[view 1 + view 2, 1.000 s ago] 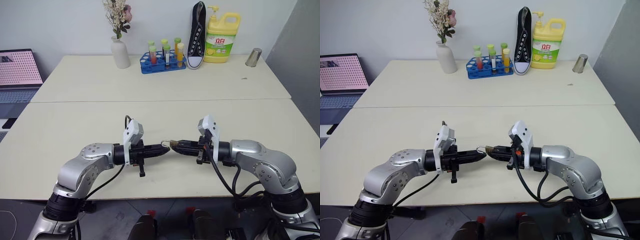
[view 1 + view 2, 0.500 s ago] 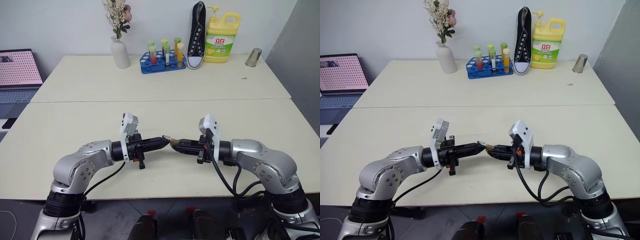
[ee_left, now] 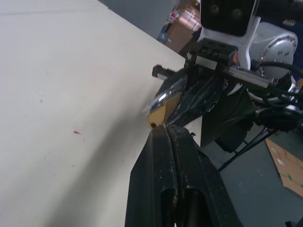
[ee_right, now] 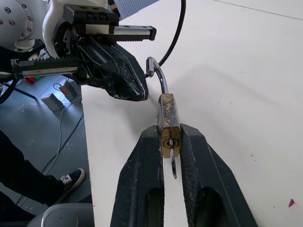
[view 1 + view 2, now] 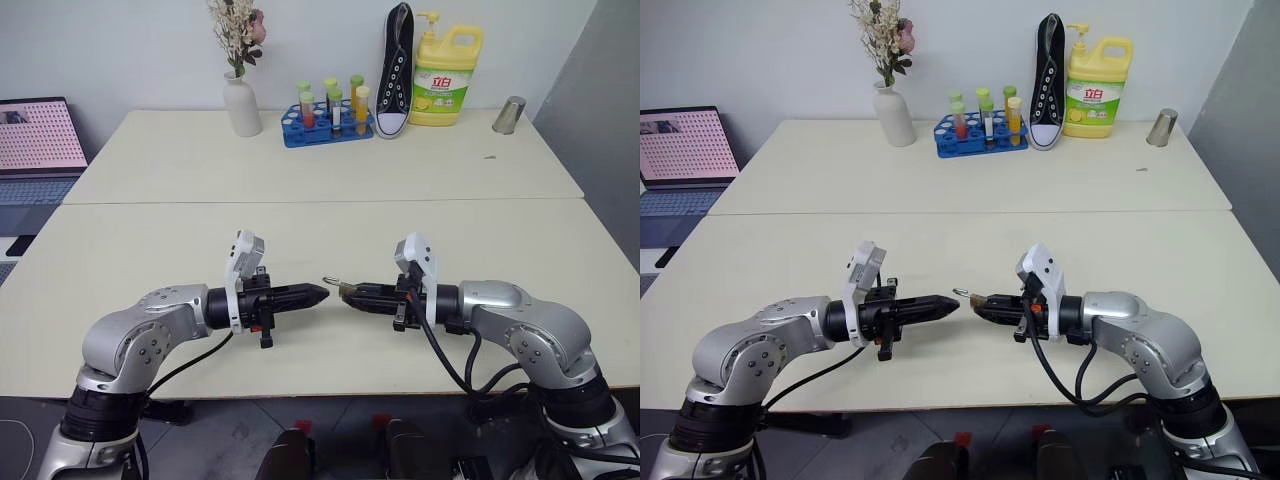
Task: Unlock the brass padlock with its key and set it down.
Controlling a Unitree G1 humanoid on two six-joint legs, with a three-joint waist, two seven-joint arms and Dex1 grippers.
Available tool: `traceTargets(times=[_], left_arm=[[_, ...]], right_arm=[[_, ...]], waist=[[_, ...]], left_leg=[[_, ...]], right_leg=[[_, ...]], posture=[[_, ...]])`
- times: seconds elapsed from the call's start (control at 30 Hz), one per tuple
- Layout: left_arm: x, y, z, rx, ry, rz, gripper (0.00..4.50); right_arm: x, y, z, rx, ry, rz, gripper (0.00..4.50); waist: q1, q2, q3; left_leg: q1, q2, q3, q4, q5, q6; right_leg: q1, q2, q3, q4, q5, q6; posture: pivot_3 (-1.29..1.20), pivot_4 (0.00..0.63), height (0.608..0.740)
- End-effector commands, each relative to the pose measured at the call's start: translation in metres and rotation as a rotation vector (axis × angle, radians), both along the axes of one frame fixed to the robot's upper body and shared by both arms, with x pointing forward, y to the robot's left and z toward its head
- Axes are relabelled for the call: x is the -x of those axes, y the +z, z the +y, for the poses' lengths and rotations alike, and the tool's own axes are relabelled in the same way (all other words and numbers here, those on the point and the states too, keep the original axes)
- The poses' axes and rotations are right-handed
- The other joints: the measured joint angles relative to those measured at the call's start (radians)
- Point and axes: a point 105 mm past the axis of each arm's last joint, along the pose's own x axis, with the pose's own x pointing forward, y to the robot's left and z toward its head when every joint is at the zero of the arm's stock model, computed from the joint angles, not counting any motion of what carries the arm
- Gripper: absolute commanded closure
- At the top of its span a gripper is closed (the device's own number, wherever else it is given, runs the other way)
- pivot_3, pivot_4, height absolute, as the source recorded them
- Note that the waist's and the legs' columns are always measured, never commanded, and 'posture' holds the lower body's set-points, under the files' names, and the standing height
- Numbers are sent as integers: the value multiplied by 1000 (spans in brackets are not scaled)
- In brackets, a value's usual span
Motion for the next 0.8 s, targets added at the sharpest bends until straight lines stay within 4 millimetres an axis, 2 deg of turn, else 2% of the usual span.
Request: traceTargets(times=[0.03, 0.3, 0.43, 0.53, 0.6, 0.67, 0.8], left_arm=[[0, 18, -4, 71, -8, -23, 4500], [-1, 18, -4, 70, 5, -10, 4500], [0, 16, -3, 21, 3, -61, 4500], [3, 6, 3, -107, -2, -203, 4500], [8, -4, 15, -241, -20, -384, 4500], [10, -14, 23, -339, -41, -493, 4500], [-2, -29, 35, -484, -35, -752, 3622]], right_arm=[[2, 7, 1, -9, 20, -32, 4337], [3, 6, 2, -8, 25, -30, 4337], [2, 6, 2, -9, 24, -30, 4337], [2, 5, 1, -7, 17, -25, 4337], [2, 3, -1, -5, 10, 2, 4337], [3, 1, -2, 2, 8, 23, 4337], [3, -4, -3, 16, 8, 77, 4337]], waist=[[0, 0, 0], [-1, 0, 0], [-1, 0, 0], [-2, 0, 0], [-3, 0, 0], [0, 0, 0], [9, 0, 0]], left_leg=[[0, 0, 0, 0, 0, 0], [0, 0, 0, 0, 0, 0], [0, 0, 0, 0, 0, 0], [1, 0, 1, 0, 0, 0], [1, 0, 2, -1, 0, -1], [1, 1, 4, -2, 1, -2], [0, 0, 3, -1, 0, 0]], right_leg=[[0, 0, 0, 0, 0, 0], [0, 0, 0, 0, 0, 0], [0, 0, 0, 0, 0, 0], [0, 0, 1, 0, 0, 0], [0, 0, 2, 0, 0, 0], [-1, 0, 3, -1, 0, 0], [0, 0, 3, -2, 0, 0]], posture=[[0, 150, 740], [0, 150, 740], [0, 150, 740], [0, 150, 740], [0, 150, 740], [0, 150, 740], [0, 150, 740]])
